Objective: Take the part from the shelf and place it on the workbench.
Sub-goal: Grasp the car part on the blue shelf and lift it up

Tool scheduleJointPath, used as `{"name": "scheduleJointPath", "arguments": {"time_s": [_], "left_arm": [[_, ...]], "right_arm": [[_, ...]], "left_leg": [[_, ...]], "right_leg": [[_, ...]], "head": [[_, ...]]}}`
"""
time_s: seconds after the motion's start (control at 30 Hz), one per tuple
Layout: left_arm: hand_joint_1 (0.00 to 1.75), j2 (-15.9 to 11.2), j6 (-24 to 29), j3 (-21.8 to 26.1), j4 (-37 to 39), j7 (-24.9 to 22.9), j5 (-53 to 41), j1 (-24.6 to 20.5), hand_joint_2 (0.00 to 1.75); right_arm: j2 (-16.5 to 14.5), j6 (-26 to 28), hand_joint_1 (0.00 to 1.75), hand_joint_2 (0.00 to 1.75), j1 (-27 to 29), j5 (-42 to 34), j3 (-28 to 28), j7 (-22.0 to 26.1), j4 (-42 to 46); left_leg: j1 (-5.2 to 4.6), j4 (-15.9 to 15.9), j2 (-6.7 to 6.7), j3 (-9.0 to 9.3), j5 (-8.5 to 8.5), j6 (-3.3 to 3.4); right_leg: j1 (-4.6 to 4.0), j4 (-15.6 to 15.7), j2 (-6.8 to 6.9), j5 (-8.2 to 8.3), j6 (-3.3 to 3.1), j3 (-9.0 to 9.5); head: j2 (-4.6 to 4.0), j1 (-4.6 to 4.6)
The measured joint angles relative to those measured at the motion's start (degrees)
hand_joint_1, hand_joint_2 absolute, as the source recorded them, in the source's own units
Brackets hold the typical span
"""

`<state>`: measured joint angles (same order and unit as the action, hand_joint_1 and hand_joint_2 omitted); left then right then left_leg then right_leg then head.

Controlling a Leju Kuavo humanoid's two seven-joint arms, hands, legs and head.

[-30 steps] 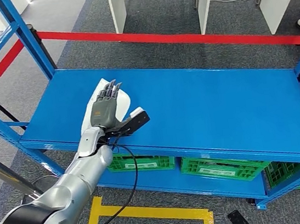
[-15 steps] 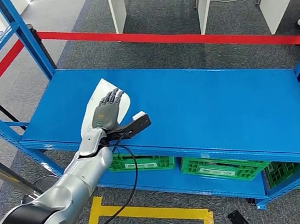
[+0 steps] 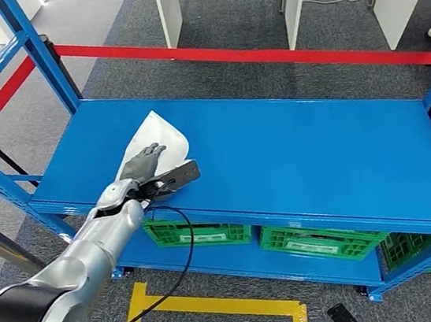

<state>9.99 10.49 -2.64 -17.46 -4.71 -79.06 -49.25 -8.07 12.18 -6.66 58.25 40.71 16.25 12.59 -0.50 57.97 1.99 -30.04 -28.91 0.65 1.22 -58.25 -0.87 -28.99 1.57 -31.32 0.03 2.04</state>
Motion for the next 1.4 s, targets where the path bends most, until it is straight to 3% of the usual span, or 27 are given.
{"name": "scheduleJointPath", "arguments": {"time_s": [0.13, 0.57, 0.83, 1.2, 1.4], "left_arm": [[0.0, -0.3, -2.7, 0.0, 0.0, 0.4, -0.5, -0.6, 1.75], [0.0, -1.0, -1.5, -0.8, 0.1, -1.5, -2.5, -0.7, 1.75], [0.0, -1.9, 3.4, -4.0, 0.1, -7.2, -7.3, -0.4, 1.75], [0.0, -2.5, 4.3, -6.0, 0.1, -7.9, -8.1, -0.2, 1.75], [0.0, -3.2, 5.2, -7.8, 0.1, -10.6, -10.6, 0.0, 1.75]], "right_arm": [[0.0, 0.0, 0.0, 1.75, 0.4, -0.3, 0.5, 0.2, 0.0], [0.0, 0.1, 0.0, 1.75, 0.8, -0.5, 1.4, 0.6, 0.0], [0.0, 0.1, 0.0, 1.75, 0.8, 0.0, 1.7, 0.7, 0.0], [0.0, 0.1, 0.0, 1.75, 0.7, 0.1, 2.3, 0.7, 0.0], [0.0, 0.1, 0.0, 1.75, 0.7, 0.4, 2.4, 0.6, 0.0]], "left_leg": [[0.0, 0.0, -0.01, 0.01, 0.0, 0.0], [0.01, 0.0, -0.01, 0.0, 0.0, 0.0], [0.0, 0.0, -0.01, 0.01, 0.0, 0.0], [0.0, 0.0, 0.0, 0.02, 0.01, 0.0], [0.0, 0.0, 0.0, 0.02, 0.01, 0.0]], "right_leg": [[0.0, 0.0, 0.0, 0.0, 0.0, 0.0], [0.0, 0.0, -0.01, 0.0, 0.0, 0.0], [0.0, 0.0, -0.01, 0.01, 0.0, 0.01], [0.0, 0.0, 0.0, 0.01, 0.0, 0.02], [0.0, 0.0, 0.01, 0.01, 0.0, 0.04]], "head": [[-0.01, 0.0], [-0.01, 0.0], [-0.01, 0.0], [-0.01, 0.0], [-0.01, 0.0]]}}
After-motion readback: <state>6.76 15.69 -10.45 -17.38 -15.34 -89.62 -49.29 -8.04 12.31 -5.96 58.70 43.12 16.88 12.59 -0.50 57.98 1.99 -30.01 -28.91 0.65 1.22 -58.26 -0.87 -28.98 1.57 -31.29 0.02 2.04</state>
